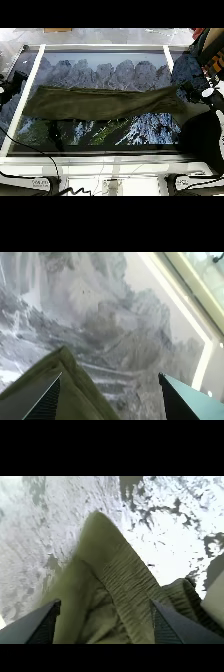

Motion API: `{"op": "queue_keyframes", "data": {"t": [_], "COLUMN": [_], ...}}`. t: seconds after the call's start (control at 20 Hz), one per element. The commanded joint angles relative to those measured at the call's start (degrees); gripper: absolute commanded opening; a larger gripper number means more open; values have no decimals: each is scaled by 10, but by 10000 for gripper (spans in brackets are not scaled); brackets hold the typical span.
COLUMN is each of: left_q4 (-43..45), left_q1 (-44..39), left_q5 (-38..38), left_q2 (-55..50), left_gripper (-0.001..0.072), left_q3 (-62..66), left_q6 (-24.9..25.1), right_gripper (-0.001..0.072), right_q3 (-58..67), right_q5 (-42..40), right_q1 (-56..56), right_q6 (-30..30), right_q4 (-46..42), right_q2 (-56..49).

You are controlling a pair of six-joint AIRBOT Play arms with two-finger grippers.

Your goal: Fold the clothes and pants, and hang the long-sleeved shirts on hangers.

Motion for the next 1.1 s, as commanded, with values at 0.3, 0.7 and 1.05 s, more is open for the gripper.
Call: {"op": "queue_keyframes", "data": {"t": [0.3, 0.7, 1.05], "left_q4": [147, 170, 91], "left_q1": [99, 134, 92], "left_q5": [-259, -274, -180], "left_q2": [98, 160, 75], "left_gripper": [598, 711, 710], "left_q3": [-5, -232, -243], "left_q6": [-46, -135, -126], "right_gripper": [619, 618, 618], "right_q3": [2, 2, 2], "right_q5": [82, 139, 125], "right_q1": [2, 2, 2], "right_q6": [-87, -139, -153], "right_q4": [-25, -24, -23], "right_q2": [32, 35, 35]}}
